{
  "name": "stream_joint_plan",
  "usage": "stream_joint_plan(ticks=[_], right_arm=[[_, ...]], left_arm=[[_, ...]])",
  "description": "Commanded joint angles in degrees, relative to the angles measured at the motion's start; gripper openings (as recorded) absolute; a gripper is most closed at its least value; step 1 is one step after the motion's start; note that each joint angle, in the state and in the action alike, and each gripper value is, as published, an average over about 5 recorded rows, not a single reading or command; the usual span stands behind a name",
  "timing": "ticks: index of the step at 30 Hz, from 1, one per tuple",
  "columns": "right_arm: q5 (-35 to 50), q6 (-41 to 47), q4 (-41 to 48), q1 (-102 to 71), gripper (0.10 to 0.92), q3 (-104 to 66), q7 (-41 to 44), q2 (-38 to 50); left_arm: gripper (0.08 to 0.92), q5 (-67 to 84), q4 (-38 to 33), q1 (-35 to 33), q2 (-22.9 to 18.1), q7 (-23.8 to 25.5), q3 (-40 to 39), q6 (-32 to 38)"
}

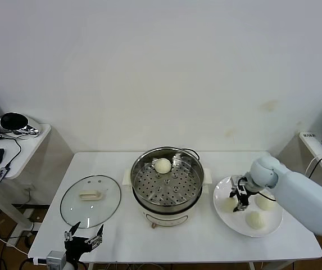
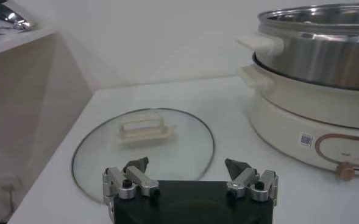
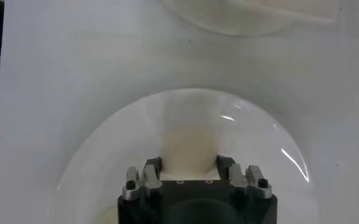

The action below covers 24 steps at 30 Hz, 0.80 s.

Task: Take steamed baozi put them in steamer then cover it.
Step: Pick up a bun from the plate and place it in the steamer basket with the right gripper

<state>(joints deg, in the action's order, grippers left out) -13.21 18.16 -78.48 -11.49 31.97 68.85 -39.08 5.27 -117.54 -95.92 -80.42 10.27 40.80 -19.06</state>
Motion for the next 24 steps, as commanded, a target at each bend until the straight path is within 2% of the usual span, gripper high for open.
stream_joint_plan(ticks=[1, 7, 13, 24], right_arm=[[5.02, 1.26, -2.51, 7.29, 0.552, 4.87, 1.20, 2.87], [15.97, 4.57, -7.01, 27.37, 0.554, 18.16, 4.47, 5.16], [25.96, 7.52, -6.97, 44.52, 0.557, 27.06, 6.45, -0.26], [30.89, 11.54, -4.07, 50.84, 0.560, 29.92, 7.27, -11.60]], left_arm=[[0.823, -0.52, -1.73, -0.76, 0.22, -0.01, 0.24, -0.35], [0.823, -0.50, -3.66, -2.29, 0.72, -0.12, 1.04, -0.27], [0.823, 0.02, -5.16, -2.78, 0.56, -0.23, 1.70, -0.17], [0.823, 0.82, -6.80, -2.90, 0.20, -0.26, 2.64, -0.22]])
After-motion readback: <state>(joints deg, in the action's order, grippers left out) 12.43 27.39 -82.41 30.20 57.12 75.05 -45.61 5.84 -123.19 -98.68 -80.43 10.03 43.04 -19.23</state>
